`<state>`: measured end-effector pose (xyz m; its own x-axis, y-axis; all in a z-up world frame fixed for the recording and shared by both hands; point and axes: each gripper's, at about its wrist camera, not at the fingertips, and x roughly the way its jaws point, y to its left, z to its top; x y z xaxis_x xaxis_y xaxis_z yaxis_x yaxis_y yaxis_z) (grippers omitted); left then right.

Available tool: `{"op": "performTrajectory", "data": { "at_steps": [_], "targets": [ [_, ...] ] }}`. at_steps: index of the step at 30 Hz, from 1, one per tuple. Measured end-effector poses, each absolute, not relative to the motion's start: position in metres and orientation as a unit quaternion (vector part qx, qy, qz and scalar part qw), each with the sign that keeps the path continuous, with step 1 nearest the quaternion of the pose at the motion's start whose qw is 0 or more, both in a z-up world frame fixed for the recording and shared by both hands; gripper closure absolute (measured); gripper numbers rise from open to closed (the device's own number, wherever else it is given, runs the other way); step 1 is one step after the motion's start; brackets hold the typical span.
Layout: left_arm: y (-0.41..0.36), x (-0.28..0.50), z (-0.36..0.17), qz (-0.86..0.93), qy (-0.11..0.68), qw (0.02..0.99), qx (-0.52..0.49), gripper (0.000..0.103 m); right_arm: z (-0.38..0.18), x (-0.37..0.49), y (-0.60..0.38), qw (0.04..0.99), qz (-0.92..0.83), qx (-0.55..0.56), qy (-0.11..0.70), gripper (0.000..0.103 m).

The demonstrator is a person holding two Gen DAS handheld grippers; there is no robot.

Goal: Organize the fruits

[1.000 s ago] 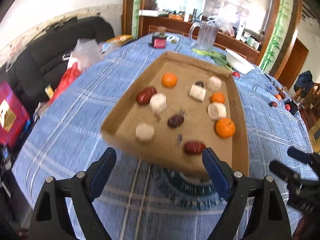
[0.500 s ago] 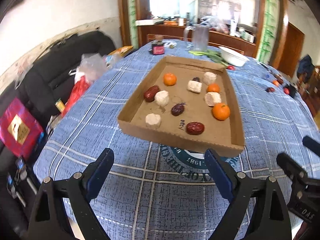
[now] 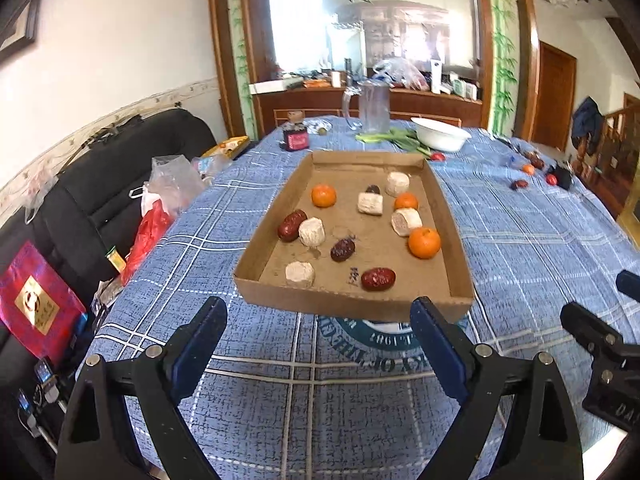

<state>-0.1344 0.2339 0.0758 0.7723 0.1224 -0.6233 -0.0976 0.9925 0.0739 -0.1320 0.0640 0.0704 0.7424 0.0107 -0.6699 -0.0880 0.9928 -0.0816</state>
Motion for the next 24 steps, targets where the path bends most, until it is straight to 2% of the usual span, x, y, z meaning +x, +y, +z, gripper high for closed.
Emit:
{"op": "performTrajectory", "data": {
  "at_steps": [13,24],
  "targets": [
    [0.233,-0.143,0.081,0.040,0.320,0.947,0.009,0.011,0.066,-0.139,0.074,0.926,0.031,-0.072,0.370,0.011],
    [0.236,-0.136,0.073,0.022,0.349,0.937,-0.019,0.011,0.063,-0.135,0.074,0.922,0.029,-0.072,0.379,0.011]
  ]
}}
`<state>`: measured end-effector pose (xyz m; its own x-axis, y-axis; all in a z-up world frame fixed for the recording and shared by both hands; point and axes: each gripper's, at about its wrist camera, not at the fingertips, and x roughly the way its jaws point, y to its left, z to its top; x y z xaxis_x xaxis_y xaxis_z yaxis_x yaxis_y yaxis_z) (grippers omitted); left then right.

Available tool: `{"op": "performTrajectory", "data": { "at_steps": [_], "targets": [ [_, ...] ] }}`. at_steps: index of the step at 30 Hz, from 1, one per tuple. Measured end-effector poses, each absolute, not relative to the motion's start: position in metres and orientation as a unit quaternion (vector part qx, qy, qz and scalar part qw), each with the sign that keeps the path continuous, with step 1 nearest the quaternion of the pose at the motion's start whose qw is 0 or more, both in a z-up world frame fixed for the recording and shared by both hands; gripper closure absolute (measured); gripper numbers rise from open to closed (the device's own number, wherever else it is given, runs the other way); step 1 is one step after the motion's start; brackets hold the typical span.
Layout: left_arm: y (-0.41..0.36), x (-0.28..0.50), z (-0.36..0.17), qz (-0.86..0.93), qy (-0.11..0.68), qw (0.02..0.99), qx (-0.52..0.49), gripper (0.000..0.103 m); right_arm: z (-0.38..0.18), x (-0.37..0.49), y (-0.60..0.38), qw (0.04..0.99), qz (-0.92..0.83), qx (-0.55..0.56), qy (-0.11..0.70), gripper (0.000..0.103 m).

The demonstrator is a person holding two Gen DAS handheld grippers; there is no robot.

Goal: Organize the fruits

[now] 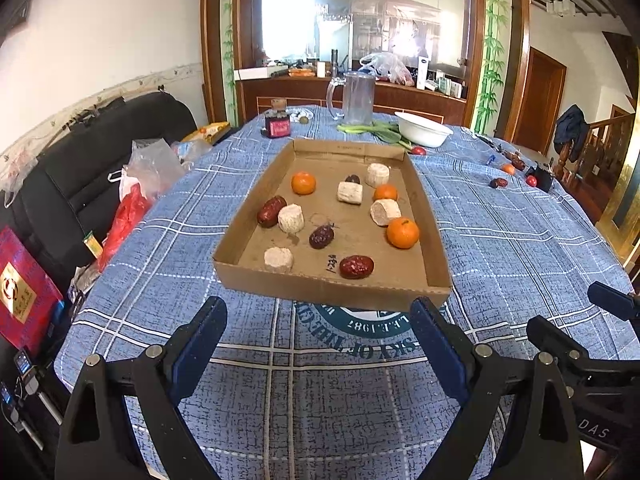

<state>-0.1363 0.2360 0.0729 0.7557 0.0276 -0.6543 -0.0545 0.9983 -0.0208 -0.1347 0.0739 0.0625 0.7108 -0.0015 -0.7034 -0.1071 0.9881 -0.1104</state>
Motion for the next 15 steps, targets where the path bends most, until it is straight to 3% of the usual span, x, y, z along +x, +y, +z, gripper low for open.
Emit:
{"op": "performTrajectory", "data": {
  "at_steps": [15],
  "targets": [
    [0.2384,-0.1289,0.0701,0.030,0.354,0.934,-0.031,0.010,0.0595,-0.1293,0.0657,0.918,0.023,-0.066,0.390,0.011]
  ]
}}
